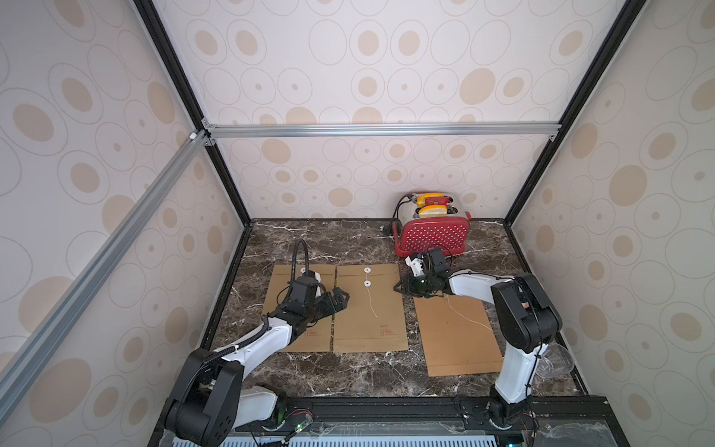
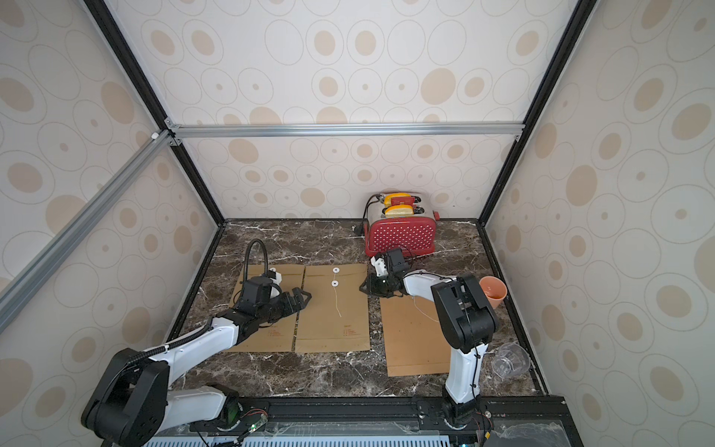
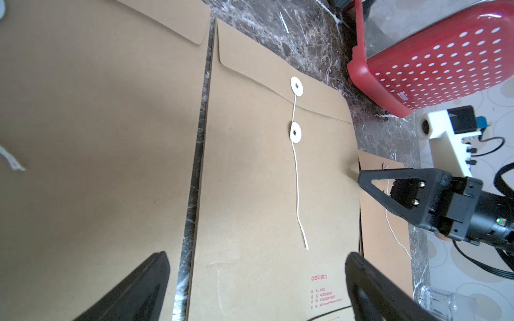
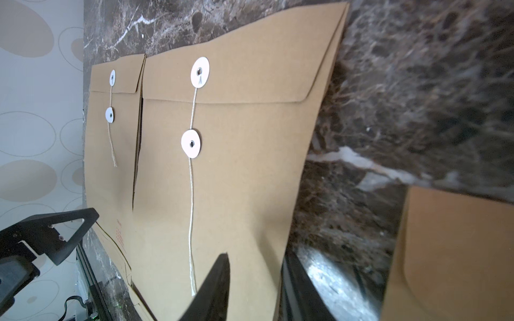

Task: Close the mouth of the file bag
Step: Place the file bag at the center of the board, then pick up the file bag from the center of the board.

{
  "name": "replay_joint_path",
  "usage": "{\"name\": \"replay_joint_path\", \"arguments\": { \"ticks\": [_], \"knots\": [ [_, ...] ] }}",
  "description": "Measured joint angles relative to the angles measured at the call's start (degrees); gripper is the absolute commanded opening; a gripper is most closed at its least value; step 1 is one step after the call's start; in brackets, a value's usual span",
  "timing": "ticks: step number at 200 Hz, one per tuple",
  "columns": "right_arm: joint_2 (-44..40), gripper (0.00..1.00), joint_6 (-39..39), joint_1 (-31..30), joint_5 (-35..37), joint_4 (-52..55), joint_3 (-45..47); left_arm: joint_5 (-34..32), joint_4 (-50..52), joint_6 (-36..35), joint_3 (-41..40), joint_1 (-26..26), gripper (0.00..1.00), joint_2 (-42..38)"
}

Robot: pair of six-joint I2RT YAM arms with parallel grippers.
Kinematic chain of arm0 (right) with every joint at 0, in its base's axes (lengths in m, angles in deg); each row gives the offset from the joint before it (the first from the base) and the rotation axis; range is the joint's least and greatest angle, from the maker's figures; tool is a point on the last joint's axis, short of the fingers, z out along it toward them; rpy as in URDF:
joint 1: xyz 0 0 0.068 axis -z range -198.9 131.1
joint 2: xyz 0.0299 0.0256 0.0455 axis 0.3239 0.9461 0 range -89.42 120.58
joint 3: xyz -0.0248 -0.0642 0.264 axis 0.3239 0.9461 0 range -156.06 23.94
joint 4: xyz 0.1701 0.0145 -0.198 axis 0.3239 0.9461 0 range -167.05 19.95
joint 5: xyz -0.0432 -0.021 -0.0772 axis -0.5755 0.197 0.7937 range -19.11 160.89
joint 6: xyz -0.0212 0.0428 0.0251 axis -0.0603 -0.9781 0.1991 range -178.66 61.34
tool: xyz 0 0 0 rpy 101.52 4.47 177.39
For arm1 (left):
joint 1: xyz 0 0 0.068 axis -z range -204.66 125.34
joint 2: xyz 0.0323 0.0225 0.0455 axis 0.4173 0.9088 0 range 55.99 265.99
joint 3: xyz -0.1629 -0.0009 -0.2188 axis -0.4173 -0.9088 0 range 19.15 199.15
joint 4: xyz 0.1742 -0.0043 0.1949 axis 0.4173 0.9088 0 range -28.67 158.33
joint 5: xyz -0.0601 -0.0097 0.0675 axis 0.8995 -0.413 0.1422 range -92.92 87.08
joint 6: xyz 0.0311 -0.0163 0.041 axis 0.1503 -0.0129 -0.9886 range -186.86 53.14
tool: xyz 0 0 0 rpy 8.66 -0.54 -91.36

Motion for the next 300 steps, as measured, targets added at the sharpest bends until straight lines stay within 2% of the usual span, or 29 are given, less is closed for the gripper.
{"name": "replay_joint_path", "arguments": {
  "ticks": [49, 75, 103, 124, 160, 215, 252, 300],
  "knots": [
    [-3.63, 0.42, 0.76, 0.57, 1.70, 2.95, 2.93, 1.95, 0.00, 0.04, 1.01, 1.05, 0.99, -3.08],
    [-9.97, 0.45, 2.78, 2.64, 3.69, 6.14, 4.20, 3.50, -0.59, 0.44, 2.12, 3.30, 0.99, -3.65],
    [-18.43, 0.48, 3.72, 5.09, 4.94, 9.11, 8.39, 6.80, -6.21, 2.16, 2.54, 6.67, 0.99, -3.15],
    [-21.42, 0.48, 4.15, 5.86, 4.98, 9.94, 11.61, 8.02, -8.83, 2.58, 3.23, 8.92, 0.99, -2.62],
    [-32.76, 0.46, 4.24, 7.30, 5.49, 16.39, 26.25, 7.13, -9.03, 2.62, 12.52, 16.94, 0.98, 5.68],
    [-41.46, 0.46, 4.02, 12.46, 5.46, 19.12, 35.01, 8.00, -13.22, 6.49, 17.79, 22.43, 0.98, 19.89],
    [-42.05, 0.45, 2.51, 12.63, 5.03, 16.65, 37.66, 8.39, -13.22, 7.56, 22.64, 25.05, 0.97, 25.73],
    [-38.56, 0.43, 2.29, 12.68, 2.56, 10.88, 37.48, 9.25, -13.44, 8.50, 25.94, 25.66, 0.95, 30.88]
  ]
}}
